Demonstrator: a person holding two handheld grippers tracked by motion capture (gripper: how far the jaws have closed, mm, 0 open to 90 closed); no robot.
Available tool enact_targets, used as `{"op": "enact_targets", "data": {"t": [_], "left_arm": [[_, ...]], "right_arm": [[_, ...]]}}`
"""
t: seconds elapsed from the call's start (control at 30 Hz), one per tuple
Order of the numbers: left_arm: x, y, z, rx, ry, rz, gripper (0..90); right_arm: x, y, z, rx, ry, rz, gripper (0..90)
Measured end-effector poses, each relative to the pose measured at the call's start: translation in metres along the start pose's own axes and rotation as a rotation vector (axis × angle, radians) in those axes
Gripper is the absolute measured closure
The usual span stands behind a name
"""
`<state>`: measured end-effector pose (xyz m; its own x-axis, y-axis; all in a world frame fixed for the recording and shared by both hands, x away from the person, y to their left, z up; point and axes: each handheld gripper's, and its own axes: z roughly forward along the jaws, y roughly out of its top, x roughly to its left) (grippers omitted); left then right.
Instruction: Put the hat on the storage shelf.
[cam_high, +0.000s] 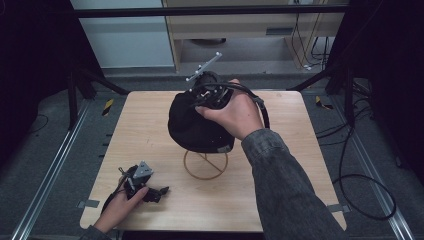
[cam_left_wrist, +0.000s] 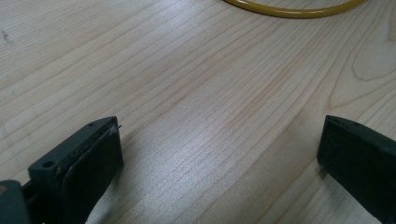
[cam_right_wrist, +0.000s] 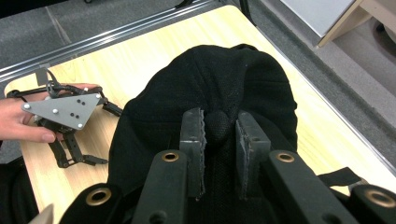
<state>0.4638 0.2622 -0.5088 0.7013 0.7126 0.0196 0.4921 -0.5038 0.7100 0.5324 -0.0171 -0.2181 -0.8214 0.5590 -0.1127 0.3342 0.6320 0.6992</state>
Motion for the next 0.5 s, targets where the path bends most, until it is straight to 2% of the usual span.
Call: {"op": "enact_targets", "data": {"t": [0.5], "left_arm": [[0.0000,0.0000,0.0000,0.001,0.000,0.001,0.0]], "right_arm": [[-0.0002,-0.0031,0.0088,0.047,-0.007,-0.003,74.2]]}}
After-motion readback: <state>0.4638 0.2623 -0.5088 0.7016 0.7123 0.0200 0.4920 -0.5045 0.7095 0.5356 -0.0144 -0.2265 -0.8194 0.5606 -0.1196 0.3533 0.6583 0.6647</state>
